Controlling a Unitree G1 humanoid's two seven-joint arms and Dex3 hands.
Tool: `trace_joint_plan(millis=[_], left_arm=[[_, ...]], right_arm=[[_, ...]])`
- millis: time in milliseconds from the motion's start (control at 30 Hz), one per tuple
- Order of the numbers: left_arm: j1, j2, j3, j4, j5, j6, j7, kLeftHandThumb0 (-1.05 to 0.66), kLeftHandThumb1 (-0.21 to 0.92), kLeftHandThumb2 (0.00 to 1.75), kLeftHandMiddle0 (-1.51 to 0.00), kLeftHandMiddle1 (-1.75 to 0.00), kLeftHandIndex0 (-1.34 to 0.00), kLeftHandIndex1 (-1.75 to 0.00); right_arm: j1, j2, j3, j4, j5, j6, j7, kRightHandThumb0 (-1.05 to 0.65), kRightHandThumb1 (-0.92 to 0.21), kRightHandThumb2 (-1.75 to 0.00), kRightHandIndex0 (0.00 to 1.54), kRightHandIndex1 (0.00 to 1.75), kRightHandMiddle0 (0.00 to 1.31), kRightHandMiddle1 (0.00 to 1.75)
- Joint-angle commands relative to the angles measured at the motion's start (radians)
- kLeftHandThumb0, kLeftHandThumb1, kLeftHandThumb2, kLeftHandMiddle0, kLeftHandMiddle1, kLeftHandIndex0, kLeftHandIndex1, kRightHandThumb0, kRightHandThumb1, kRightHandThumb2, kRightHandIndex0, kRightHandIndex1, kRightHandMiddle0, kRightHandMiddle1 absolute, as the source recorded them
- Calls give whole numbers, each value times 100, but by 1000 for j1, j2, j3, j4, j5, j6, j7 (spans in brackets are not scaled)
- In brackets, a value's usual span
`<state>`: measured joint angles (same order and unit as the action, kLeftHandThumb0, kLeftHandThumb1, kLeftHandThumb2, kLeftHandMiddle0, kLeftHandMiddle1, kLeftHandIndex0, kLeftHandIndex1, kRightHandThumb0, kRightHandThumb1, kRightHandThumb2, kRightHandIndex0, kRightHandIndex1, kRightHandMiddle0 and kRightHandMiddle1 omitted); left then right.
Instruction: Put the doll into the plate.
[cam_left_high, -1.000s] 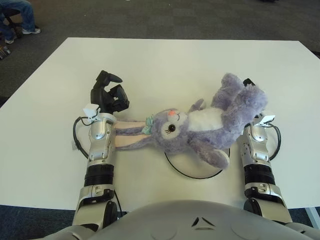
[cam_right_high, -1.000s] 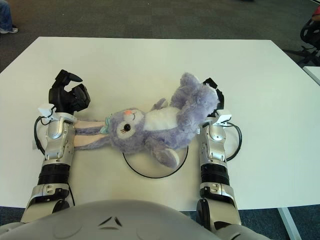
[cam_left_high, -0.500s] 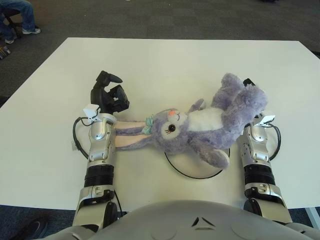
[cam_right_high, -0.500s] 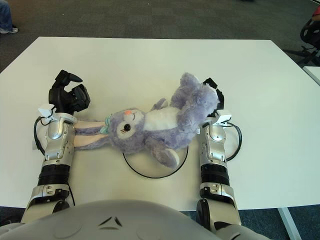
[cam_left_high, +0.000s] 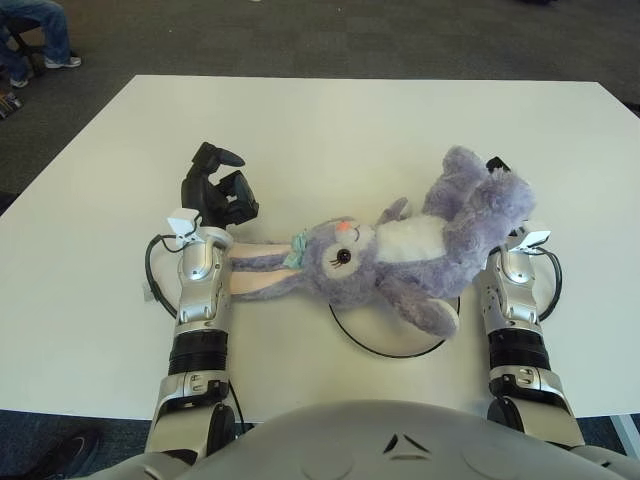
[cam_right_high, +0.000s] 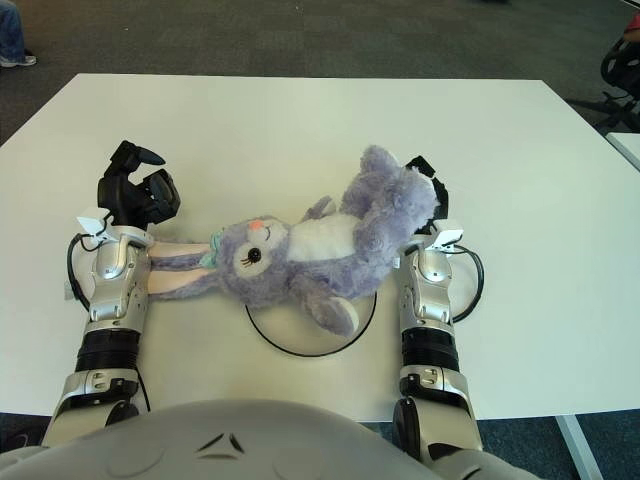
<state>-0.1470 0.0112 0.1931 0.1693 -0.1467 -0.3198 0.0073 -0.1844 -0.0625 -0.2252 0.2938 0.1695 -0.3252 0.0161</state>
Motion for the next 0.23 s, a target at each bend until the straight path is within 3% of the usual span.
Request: trace_joint_plan(millis=[0,200], left_arm=[[49,-16,-4,26,10,13,12,-48,30,134,-119,-175,-62,-175],[50,-17,-4,25,1,12,7,-48,30,134,-119,-175,-63,-175]], right_arm=[[26,14,1,10,-4,-3,-7,-51,-24,-140,130,175,67,175],[26,12,3,10,-3,0,-6,-51,-24,-141,130,175,68,175]])
